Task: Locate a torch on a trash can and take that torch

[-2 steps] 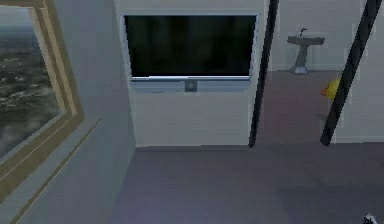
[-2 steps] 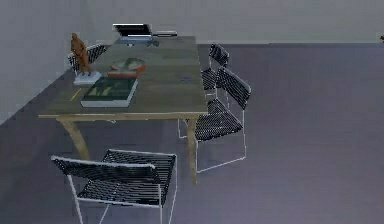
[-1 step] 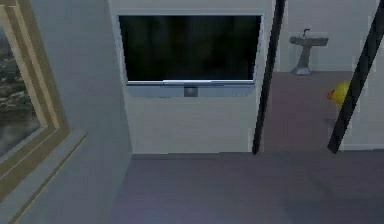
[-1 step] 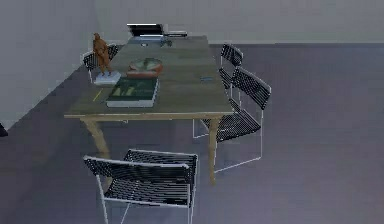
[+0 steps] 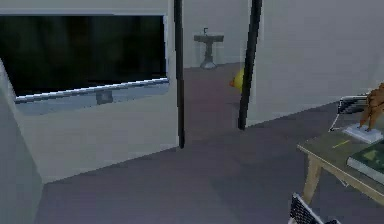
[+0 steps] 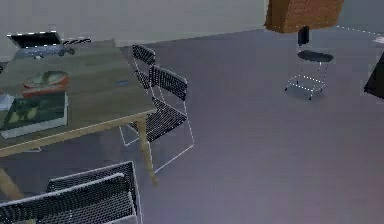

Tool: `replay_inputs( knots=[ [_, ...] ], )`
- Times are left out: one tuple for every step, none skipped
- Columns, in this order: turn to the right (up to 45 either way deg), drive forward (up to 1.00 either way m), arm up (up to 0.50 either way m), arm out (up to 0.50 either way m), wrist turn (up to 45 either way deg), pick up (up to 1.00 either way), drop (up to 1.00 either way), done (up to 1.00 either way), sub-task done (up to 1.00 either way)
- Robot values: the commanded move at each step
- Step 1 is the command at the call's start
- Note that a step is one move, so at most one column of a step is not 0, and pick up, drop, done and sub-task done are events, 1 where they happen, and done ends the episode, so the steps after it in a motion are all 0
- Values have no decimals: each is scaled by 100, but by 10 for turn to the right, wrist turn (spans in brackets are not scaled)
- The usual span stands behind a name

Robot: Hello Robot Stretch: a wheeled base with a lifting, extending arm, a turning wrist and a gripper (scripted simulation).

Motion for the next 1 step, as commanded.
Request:
replay_inputs(
  knots=[
    [0, 90, 0, 0, 0, 0, 0, 0, 0]
  ],
)
